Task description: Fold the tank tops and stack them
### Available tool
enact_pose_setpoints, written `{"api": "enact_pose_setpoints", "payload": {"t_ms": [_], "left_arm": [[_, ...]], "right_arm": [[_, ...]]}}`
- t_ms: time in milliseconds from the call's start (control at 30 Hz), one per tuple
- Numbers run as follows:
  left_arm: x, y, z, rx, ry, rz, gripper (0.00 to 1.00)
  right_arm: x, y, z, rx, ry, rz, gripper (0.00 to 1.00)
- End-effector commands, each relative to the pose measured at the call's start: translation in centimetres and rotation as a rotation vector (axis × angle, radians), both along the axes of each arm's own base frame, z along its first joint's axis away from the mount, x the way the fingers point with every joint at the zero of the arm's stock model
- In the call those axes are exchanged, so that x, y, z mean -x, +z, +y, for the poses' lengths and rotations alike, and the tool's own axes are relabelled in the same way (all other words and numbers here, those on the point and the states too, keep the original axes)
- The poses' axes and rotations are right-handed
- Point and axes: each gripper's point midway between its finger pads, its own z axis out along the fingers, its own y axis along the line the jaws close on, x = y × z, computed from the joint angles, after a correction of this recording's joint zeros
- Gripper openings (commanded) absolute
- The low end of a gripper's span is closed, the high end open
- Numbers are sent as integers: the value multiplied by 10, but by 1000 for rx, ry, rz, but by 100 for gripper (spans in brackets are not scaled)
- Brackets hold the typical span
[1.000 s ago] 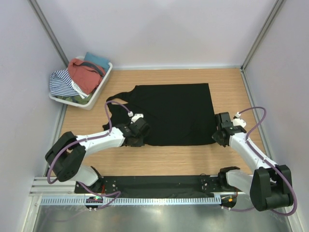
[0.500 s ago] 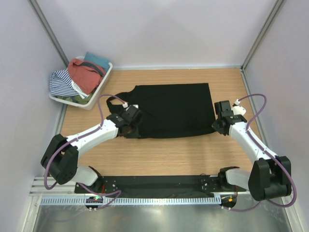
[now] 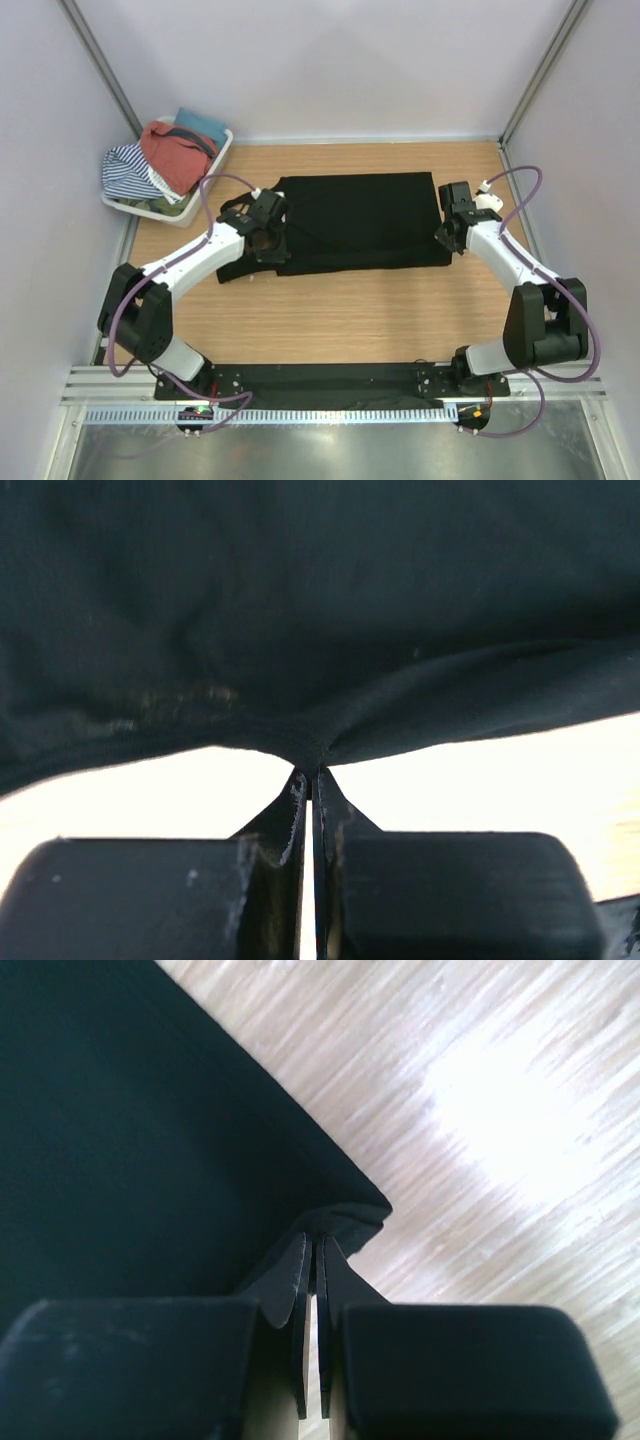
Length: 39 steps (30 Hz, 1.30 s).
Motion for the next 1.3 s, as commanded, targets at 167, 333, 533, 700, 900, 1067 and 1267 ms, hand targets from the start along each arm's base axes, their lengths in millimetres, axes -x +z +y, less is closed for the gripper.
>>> {"api": "enact_pose_setpoints", "payload": {"t_ms": [167, 333, 533, 700, 900, 1067, 1267], "left_arm": [[-40, 2, 2, -29, 27, -12, 0], [-59, 0, 7, -39, 54, -15, 0], [-78, -2, 8, -43, 68, -18, 0], [-91, -13, 7, -49, 70, 8, 0], [-103, -22, 11, -64, 86, 17, 0], [-111, -25, 21, -60, 110, 18, 0], [-127, -23, 21, -57, 113, 2, 0]], "right_arm": [[-45, 17, -20, 57, -56, -61, 1], [-70, 18, -20, 34, -53, -72, 1], [-86, 7, -19, 35, -49, -38, 1], [-97, 0, -21, 53, -48, -19, 5], [-112, -9, -18, 43, -40, -2, 5], [-119, -11, -17, 41, -44, -3, 5], [-130, -13, -19, 55, -53, 2, 5]]}}
